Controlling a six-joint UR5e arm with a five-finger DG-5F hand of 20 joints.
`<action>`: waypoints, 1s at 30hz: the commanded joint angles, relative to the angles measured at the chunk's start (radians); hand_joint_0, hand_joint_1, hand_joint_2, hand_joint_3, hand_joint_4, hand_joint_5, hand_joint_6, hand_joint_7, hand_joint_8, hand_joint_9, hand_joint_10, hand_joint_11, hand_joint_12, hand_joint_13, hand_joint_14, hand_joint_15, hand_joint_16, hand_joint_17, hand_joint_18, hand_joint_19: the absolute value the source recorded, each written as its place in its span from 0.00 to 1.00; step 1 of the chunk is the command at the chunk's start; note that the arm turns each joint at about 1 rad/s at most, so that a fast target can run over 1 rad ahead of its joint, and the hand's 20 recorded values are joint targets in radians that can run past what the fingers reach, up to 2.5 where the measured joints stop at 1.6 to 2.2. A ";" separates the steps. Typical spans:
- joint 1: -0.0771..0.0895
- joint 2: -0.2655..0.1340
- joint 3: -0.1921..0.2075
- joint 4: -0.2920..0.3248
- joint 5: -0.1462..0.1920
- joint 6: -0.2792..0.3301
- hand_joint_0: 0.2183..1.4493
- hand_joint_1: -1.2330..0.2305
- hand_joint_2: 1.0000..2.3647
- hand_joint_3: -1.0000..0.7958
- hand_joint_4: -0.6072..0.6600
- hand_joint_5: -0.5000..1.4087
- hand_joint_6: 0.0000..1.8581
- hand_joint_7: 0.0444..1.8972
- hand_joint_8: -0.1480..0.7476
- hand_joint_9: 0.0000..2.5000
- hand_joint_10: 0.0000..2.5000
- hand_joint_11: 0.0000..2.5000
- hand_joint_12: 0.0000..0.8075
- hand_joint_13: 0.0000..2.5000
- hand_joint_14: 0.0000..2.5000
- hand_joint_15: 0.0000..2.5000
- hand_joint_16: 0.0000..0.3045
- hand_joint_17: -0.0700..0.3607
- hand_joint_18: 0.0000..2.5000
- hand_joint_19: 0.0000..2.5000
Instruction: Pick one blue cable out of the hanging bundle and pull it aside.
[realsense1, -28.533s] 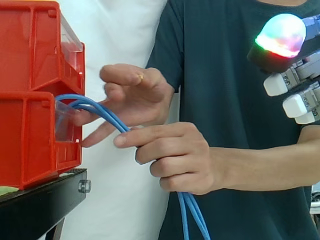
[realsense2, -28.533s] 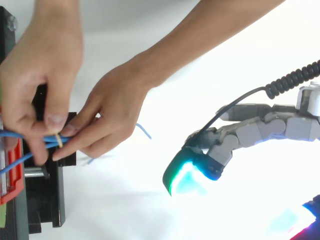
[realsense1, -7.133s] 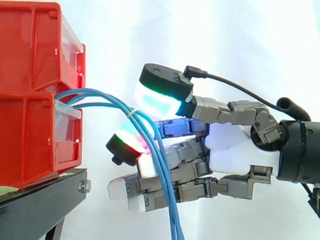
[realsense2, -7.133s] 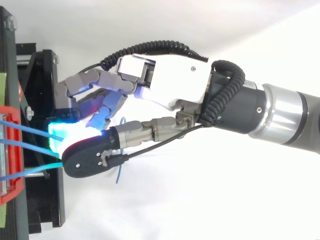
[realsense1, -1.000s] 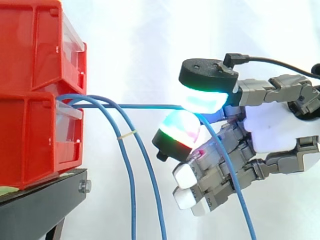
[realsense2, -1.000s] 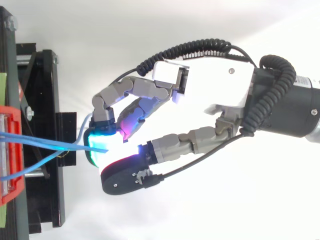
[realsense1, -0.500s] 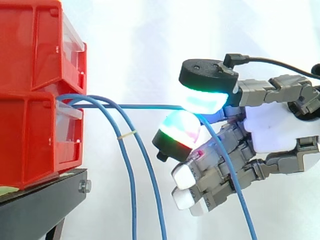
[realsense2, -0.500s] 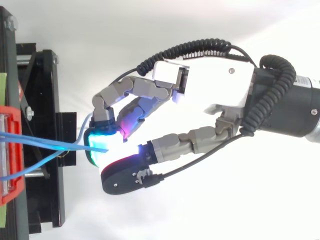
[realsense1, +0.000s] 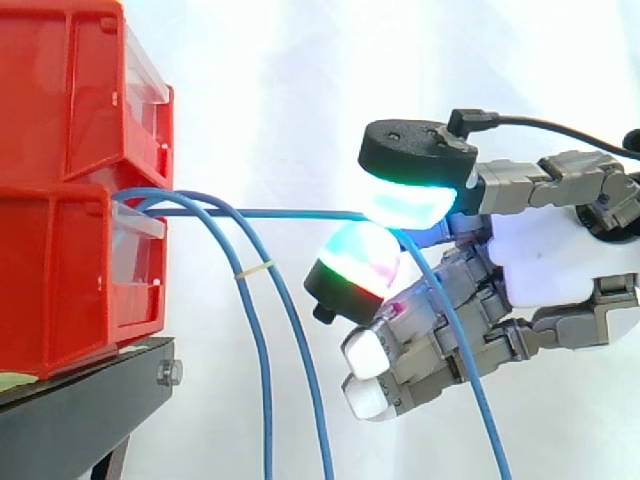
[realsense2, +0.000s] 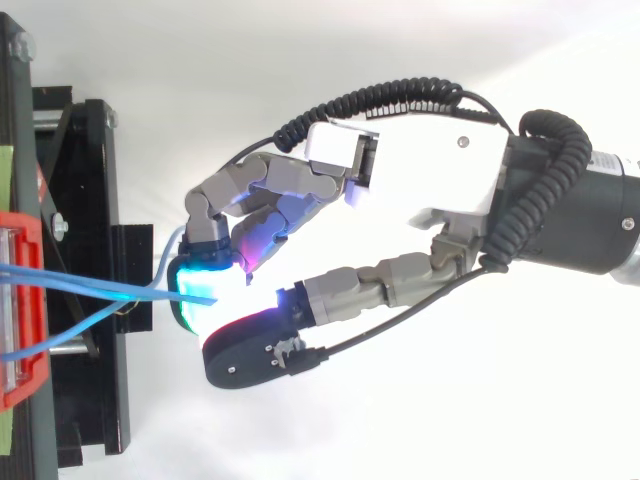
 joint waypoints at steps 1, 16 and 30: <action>0.000 0.000 -0.002 0.000 0.000 0.000 0.31 0.31 0.01 0.52 0.48 0.23 0.47 0.63 0.42 0.37 0.00 0.12 0.21 0.28 0.01 0.18 0.03 0.21 0.13 0.12; 0.000 0.000 -0.002 0.000 0.000 0.000 0.31 0.32 0.01 0.52 0.49 0.23 0.47 0.64 0.41 0.38 0.00 0.13 0.19 0.29 0.01 0.19 0.03 0.21 0.13 0.13; 0.000 0.000 -0.003 0.000 0.000 0.000 0.31 0.32 0.01 0.52 0.49 0.23 0.48 0.63 0.41 0.38 0.00 0.13 0.17 0.29 0.01 0.18 0.03 0.20 0.13 0.13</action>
